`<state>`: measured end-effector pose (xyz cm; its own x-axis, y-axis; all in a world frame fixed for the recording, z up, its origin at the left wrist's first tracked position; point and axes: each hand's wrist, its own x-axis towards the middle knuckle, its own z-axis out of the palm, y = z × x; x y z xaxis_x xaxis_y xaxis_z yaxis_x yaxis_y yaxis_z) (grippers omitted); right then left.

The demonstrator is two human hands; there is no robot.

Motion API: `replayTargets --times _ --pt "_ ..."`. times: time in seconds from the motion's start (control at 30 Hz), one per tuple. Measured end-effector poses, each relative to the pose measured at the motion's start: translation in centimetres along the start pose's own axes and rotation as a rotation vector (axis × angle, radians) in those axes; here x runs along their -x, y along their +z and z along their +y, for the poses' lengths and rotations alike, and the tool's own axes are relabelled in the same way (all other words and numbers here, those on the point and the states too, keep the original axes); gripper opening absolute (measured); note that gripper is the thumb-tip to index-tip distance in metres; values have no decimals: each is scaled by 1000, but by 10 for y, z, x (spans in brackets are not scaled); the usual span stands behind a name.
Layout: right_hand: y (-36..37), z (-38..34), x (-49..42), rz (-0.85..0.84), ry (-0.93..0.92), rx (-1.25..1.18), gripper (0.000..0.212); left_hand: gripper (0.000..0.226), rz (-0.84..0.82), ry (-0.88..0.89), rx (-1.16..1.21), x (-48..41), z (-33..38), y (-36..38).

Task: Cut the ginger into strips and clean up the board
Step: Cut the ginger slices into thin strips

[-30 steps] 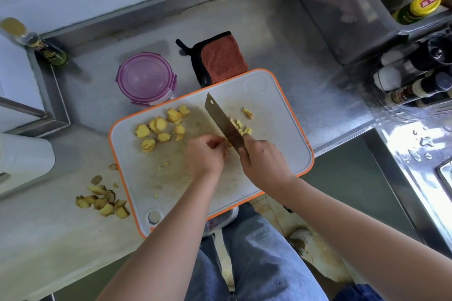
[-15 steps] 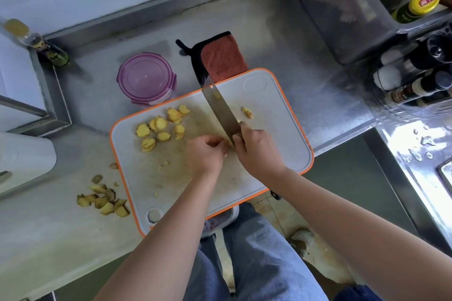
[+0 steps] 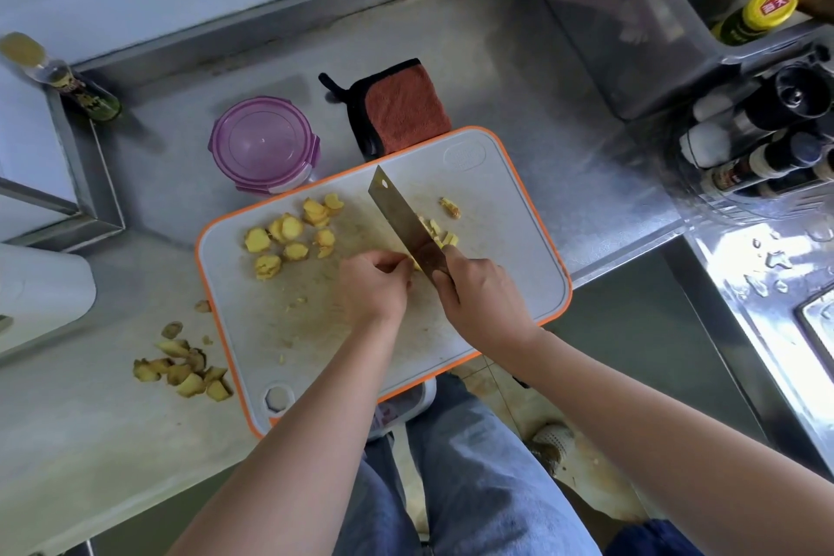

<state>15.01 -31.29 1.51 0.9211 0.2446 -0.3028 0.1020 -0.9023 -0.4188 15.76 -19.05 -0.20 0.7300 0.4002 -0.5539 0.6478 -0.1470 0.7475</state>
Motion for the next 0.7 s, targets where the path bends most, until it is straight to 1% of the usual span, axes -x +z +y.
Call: replayTargets --times 0.3,0.43,0.57,0.7 --pt "-2 -3 -2 -24 -5 17 21 30 4 20 6 -4 -6 2" --pt "-1 2 5 -62 10 33 16 17 -3 37 12 -5 -9 3" --pt "2 2 6 -75 20 25 15 20 -6 43 5 -7 -12 4" --pt "4 -5 -3 -61 35 16 18 8 12 39 -23 -9 -13 6"
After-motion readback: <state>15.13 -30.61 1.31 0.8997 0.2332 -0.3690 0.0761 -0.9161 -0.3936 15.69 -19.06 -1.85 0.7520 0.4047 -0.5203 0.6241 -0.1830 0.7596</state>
